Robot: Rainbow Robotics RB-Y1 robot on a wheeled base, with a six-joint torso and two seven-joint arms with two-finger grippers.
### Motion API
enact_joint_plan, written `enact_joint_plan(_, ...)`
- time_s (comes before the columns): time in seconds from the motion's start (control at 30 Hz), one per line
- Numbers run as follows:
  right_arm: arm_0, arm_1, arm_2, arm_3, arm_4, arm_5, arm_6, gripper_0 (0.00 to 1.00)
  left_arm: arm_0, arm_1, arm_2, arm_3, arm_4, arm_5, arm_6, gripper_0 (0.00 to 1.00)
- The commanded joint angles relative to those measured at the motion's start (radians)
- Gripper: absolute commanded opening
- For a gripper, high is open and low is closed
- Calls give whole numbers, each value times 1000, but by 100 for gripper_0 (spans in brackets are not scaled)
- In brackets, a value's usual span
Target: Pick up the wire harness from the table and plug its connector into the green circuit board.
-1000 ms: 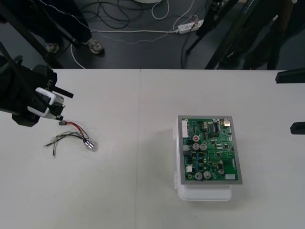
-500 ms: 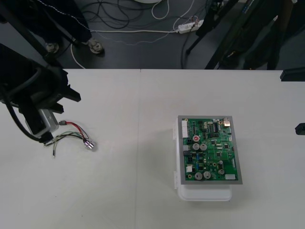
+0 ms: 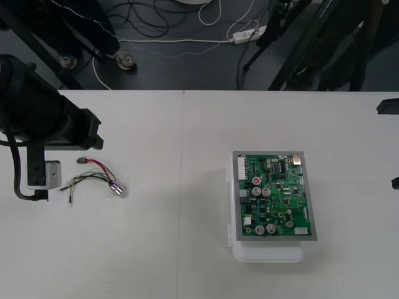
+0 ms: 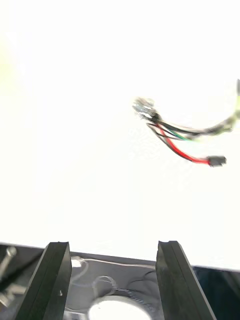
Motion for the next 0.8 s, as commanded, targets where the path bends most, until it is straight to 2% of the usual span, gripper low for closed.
enact_joint_plan(0.03,30,12,-34,19,-52,-4,39,100,-237,12,-223,-1,-55,79,-203,50)
enact_joint_plan(0.13,35,12,-37,21,-65,-4,39,100,-376,-16,-421,-2,-100,141,-251,50)
enact_joint_plan(0.33,40,20,-37,19,-108,-4,34,100,-514,-82,-628,-1,-194,223,-318,50)
enact_joint_plan(0.8,40,52,-47,18,-131,-4,26,100,-530,-207,-679,-1,-364,231,-582,50)
